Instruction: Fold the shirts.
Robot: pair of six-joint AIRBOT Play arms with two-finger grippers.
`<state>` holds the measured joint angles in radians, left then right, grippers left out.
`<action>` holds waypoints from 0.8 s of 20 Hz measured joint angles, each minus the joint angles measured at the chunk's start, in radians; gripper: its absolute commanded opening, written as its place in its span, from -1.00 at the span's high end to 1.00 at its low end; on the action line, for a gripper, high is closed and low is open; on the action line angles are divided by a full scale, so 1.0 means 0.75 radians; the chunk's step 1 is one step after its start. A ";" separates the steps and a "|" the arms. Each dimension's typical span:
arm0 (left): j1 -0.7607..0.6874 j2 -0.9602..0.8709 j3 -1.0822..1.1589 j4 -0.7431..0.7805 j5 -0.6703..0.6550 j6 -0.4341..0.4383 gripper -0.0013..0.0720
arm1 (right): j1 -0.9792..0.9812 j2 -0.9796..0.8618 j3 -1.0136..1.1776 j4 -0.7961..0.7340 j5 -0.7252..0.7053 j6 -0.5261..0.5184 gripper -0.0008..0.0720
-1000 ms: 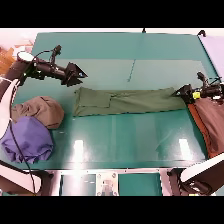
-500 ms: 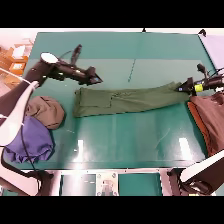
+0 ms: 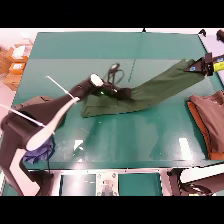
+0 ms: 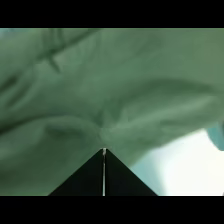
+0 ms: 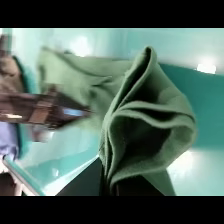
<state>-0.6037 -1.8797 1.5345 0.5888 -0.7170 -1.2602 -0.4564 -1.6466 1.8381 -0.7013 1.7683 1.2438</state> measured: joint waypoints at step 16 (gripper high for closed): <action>0.024 -0.152 0.242 0.111 -0.291 -0.221 0.88 | 0.255 0.175 0.003 0.012 -0.009 0.141 0.93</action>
<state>-0.5858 -1.9938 1.7157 0.6724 -0.9352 -1.4258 -0.2653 -1.5154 1.8400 -0.6922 1.7615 1.3499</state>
